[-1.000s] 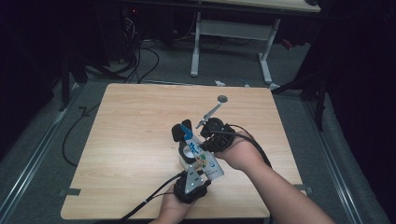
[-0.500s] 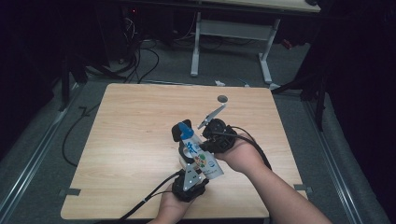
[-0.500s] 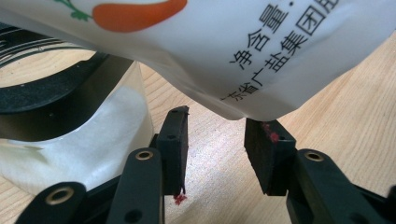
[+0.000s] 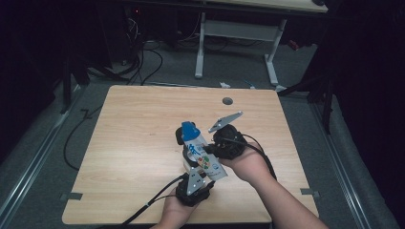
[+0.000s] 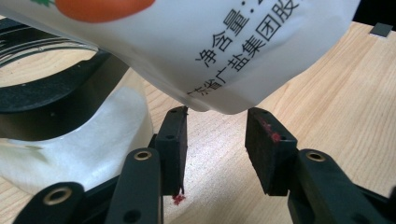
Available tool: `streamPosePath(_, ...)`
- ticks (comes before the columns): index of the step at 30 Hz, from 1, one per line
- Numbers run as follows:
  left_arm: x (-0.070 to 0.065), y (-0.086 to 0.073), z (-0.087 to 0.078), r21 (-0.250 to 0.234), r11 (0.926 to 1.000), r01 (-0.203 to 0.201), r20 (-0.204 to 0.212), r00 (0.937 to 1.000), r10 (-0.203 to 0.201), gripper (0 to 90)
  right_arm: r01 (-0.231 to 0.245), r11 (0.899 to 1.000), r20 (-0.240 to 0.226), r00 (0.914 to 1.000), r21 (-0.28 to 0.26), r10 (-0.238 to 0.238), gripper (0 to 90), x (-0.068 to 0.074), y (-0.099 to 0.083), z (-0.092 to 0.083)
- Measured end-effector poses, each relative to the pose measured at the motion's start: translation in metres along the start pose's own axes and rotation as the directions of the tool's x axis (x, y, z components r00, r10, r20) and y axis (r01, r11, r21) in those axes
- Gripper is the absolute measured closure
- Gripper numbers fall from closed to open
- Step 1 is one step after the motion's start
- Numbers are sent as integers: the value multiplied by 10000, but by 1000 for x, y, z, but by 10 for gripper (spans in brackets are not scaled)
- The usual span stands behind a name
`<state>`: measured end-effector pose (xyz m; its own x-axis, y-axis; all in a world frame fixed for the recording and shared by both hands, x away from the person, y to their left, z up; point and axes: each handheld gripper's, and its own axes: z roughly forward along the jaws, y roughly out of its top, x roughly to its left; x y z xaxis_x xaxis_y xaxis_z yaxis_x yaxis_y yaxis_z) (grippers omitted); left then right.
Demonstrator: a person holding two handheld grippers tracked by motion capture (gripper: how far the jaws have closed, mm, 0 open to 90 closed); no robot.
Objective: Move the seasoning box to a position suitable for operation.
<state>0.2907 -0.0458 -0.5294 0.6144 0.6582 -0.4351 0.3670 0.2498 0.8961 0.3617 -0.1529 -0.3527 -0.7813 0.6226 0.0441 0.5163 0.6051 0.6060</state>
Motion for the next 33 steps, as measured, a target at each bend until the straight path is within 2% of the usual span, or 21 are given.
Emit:
streamPosePath(2,-1,0,-2,-37,10000,13,81,10000,-12,589,-30,9999,-28,10000,-132,30,900,-1,-4,0)
streamPosePath(8,-3,-4,-10,62,9994,-330,277,9991,328,567,-209,9980,-9,9998,-600,209,900,-5,-18,-4)
streamPosePath(15,2,-3,-22,81,9986,-525,375,9979,522,542,-404,9939,103,9991,-1026,416,900,-11,-39,-7)
streamPosePath(20,9,-1,-29,35,9992,-393,307,9988,392,537,-686,9870,35,9975,-1452,699,900,-17,-54,-8)
streamPosePath(26,18,4,-36,-8,9992,-396,162,9991,396,535,-776,9804,102,9967,-1809,807,900,-19,-73,-7)
streamPosePath(33,29,12,-45,-217,9992,-345,-63,9994,344,533,-1090,9633,-25,9937,-2453,1119,900,-23,-96,-6)
